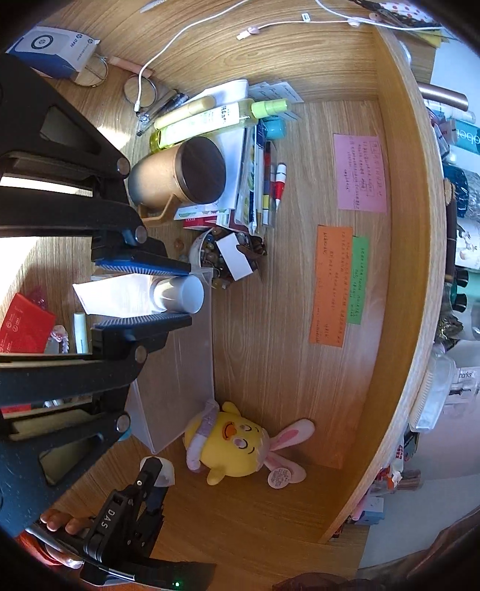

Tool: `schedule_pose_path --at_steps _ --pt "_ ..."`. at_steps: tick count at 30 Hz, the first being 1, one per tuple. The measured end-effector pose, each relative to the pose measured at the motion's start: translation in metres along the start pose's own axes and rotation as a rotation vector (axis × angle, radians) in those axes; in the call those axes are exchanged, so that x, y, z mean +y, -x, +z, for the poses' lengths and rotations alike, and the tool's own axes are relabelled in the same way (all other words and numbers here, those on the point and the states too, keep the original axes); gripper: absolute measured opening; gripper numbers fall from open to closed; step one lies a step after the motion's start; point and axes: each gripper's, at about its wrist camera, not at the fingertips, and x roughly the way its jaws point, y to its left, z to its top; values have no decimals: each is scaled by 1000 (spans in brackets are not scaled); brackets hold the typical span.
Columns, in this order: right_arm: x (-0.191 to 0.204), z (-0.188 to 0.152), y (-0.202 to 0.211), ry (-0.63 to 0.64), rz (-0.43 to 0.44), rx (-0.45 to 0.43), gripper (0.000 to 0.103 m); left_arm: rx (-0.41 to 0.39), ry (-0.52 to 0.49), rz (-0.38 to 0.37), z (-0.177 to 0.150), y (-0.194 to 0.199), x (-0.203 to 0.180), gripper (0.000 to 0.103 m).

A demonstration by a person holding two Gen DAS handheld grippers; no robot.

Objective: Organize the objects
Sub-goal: 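Carry both items over the clear bin and open both grippers to drop them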

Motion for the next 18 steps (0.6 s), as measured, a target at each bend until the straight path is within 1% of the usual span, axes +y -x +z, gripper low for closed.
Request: schedule_pose_path --at_steps 8,13,15,18 --pt "-6 22 -14 2 13 -4 37 -46 -8 -34 27 -6 -19 20" --pt "-6 38 -26 22 2 -4 37 -54 -23 -26 39 -24 -30 20" --pt "-5 43 -33 35 -8 2 37 -46 -25 -23 39 -33 -32 20" --pt "-3 47 -48 44 -5 31 37 -4 -20 -34 38 -53 -34 20"
